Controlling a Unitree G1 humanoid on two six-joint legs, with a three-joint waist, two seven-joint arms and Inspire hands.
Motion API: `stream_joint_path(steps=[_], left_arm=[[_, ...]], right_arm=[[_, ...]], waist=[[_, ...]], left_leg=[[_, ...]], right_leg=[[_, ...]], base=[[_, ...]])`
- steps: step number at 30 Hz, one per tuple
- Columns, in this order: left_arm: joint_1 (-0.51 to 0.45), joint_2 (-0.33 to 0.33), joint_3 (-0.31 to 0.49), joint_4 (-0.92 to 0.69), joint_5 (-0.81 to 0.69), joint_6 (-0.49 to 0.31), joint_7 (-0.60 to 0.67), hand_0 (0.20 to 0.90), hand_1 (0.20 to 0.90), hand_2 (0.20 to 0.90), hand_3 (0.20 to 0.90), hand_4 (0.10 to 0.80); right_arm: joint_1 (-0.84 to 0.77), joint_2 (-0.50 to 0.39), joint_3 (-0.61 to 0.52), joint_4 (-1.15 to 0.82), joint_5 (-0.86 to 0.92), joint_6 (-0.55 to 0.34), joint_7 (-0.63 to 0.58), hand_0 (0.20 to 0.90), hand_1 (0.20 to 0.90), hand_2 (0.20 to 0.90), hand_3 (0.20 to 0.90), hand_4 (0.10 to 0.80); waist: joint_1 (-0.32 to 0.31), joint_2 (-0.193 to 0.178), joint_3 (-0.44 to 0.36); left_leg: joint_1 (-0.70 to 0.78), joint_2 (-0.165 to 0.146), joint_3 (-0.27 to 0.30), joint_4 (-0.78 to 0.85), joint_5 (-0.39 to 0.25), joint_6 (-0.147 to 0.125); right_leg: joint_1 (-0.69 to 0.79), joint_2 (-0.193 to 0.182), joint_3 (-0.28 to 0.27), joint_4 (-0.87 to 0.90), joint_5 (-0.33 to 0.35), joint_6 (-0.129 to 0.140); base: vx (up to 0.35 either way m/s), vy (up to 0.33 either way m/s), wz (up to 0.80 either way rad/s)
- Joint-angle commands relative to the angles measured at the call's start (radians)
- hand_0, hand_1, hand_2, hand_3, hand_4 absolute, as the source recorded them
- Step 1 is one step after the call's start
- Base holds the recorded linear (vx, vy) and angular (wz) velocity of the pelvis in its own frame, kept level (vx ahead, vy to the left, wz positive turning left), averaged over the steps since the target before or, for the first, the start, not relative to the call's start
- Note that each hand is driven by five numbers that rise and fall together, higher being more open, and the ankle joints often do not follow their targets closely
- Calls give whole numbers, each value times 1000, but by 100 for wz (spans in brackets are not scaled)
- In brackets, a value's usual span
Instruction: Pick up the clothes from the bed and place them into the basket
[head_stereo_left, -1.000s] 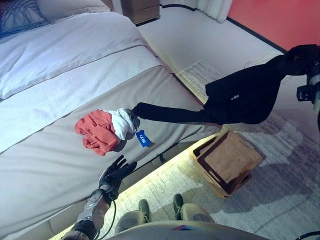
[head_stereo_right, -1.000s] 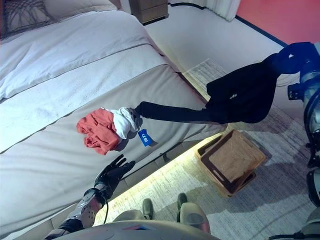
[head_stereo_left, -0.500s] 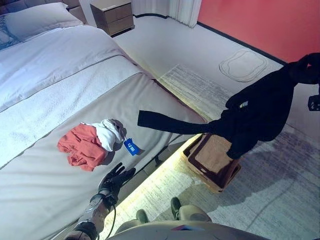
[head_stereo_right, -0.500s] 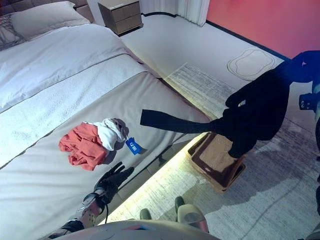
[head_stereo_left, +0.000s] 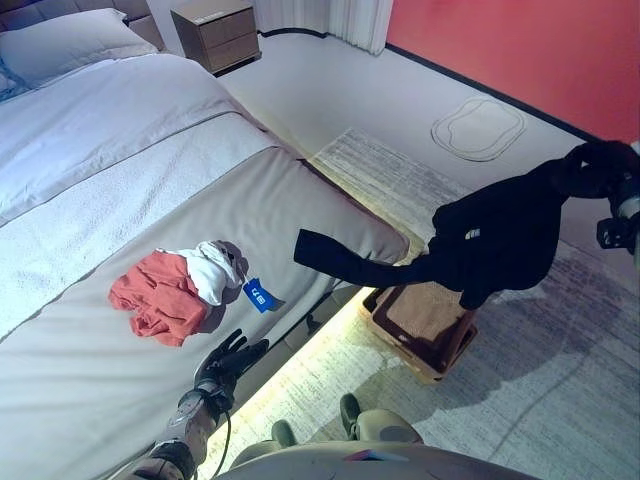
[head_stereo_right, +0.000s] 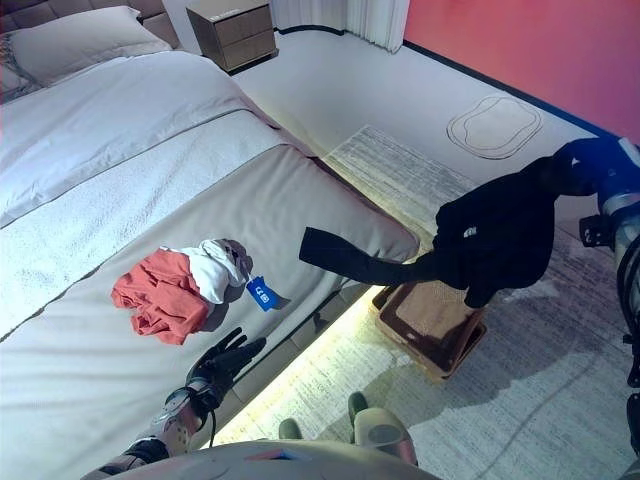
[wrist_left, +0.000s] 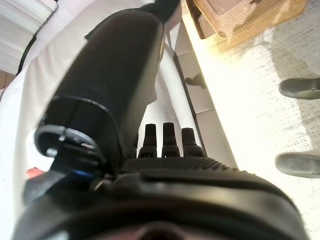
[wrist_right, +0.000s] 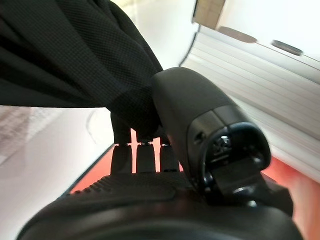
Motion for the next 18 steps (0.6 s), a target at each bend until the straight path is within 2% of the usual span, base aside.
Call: stream_joint_path(steps=[1,6,8,18], left_arm=[[-68,2,25,33,16,-67,-10,900,900,900,900,800],[-71,-1,34,24,1,-71,-3,900,900,900,900,800],[-72,-2,37,26,-1,-73,-6,900,900,900,900,800],[-79,5,42,63,8,-70,-32,900,900,900,900,800]], right_arm=[[-59,33,-48,2,-27,-51,-41,300,300,300,200,100],[-20,118,-44,113,-86,-4,-91,300,300,300,200,100],[-3,162,-53,204,-99,-16,-116,300,300,300,200,100],[23,225,-97,454,-122,-22,-174,300,300,300,200,100]], waist=[[6,-28,-69],[6,-7,-51],[8,6,-45],[21,37,-34]], left_leg=[[-52,-21,-64,69,-56,10],[-53,-23,-66,70,-55,10],[-52,-23,-67,70,-56,9],[-49,-29,-84,61,-50,7]], right_leg=[[16,25,-61,17,4,-20],[11,26,-64,25,2,-23],[12,25,-66,27,0,-24],[12,23,-80,38,-6,-25]], base=[[-37,2,-1],[-6,1,0],[0,0,0],[1,-1,1]])
